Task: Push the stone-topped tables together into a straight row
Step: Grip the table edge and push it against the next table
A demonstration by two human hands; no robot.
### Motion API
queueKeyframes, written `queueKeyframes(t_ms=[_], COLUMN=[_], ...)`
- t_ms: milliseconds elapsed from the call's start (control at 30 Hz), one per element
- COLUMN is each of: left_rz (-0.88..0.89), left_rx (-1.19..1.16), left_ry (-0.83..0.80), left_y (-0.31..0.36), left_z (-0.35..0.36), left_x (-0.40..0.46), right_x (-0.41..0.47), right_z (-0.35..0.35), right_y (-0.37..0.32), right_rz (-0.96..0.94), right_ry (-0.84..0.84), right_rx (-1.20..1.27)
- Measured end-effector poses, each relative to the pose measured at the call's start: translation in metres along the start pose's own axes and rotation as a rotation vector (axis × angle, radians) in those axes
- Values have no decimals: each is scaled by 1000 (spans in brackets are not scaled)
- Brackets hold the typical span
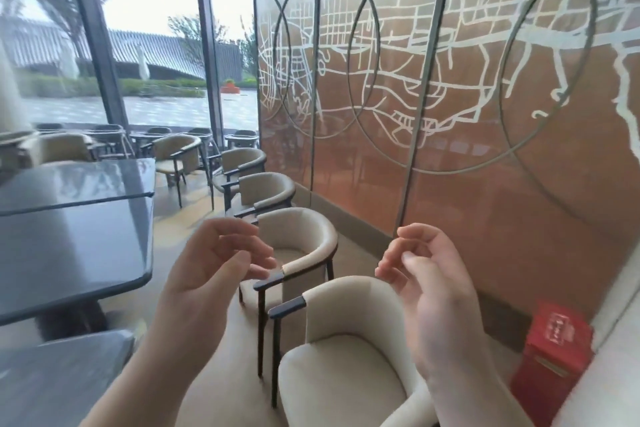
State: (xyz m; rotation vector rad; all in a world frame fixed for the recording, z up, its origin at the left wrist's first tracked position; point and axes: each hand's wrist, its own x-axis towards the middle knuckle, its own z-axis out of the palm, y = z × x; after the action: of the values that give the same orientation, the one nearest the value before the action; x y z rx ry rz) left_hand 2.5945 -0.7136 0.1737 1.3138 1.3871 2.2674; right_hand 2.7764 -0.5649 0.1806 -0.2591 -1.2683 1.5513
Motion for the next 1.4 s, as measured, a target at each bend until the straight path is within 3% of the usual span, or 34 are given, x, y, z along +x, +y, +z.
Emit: queueKeyframes(t_ms=[267, 767, 1100, 1400], left_rz=[14, 113, 147, 86], left_rx=[176, 358, 515, 640], left_ry=[254, 619, 835, 1013], left_y=[-6, 1, 2, -83], left_z=[-64, -314, -421, -480], left_x=[25, 85, 98, 144], right_x=[62, 124, 137, 190], right_z=[66, 349, 484, 555], right_y=[78, 232, 320, 453], right_rz=[189, 298, 456, 617], right_ry=[-197, -586, -813, -1029], right_rx=[117, 302, 408, 448])
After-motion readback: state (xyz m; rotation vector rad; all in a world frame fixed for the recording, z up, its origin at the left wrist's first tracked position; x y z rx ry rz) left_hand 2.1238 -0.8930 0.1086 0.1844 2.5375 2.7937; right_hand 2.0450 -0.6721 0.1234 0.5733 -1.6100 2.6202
